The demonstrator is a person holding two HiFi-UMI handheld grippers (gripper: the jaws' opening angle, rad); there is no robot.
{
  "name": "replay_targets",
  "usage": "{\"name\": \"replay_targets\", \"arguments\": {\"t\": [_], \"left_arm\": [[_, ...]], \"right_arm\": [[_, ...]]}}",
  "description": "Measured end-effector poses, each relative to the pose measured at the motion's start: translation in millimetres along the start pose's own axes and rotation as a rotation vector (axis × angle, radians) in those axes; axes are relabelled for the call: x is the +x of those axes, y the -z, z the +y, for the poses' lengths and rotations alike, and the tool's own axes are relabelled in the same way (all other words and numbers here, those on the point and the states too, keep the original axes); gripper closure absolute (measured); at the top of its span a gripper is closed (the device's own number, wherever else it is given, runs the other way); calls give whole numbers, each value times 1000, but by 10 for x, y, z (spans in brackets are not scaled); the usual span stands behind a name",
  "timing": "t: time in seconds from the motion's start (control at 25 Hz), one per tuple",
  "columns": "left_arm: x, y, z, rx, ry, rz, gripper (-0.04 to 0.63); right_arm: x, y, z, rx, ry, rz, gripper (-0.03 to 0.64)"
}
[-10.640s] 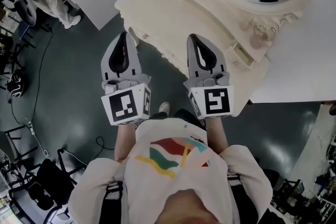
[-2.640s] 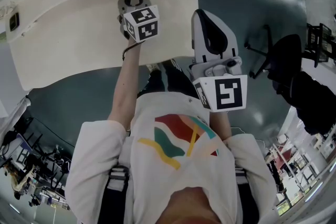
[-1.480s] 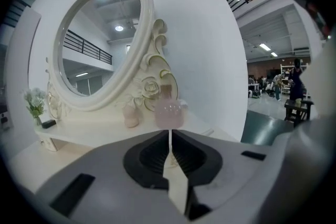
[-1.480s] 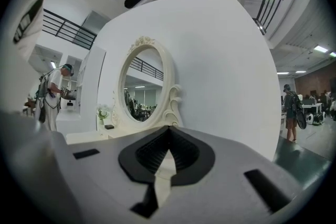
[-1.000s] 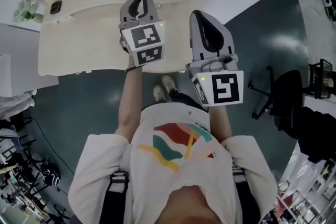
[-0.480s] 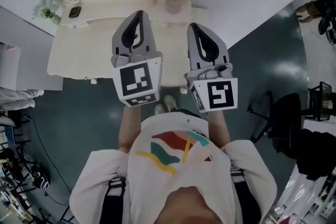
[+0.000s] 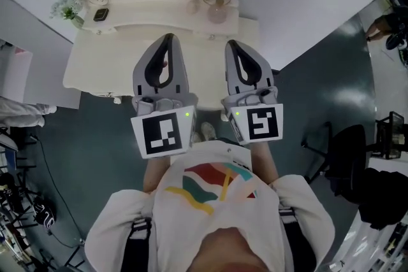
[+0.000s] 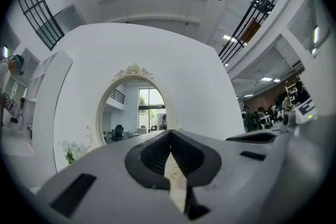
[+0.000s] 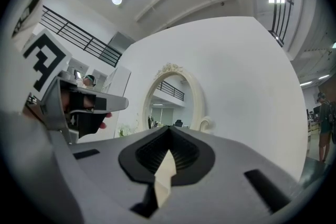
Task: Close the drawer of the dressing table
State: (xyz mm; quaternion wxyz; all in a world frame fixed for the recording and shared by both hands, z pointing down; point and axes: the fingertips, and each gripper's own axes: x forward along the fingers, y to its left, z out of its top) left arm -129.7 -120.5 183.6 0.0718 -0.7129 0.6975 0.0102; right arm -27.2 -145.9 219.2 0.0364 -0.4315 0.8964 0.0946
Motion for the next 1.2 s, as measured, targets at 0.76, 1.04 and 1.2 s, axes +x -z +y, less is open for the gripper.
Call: {"name": "replay_targets", "arguments": {"t": [0.76, 1.04, 1.2], "left_arm": [[-47, 59, 83, -8, 4, 11, 589], [-43, 96, 148, -18, -19, 23, 589], [-53, 92, 136, -12, -7, 22, 589]], "right_arm": [[22, 34, 161, -23, -4, 56, 617], [45, 49, 172, -20, -8, 60, 617], [40, 52, 177, -23, -10, 62, 618]]}}
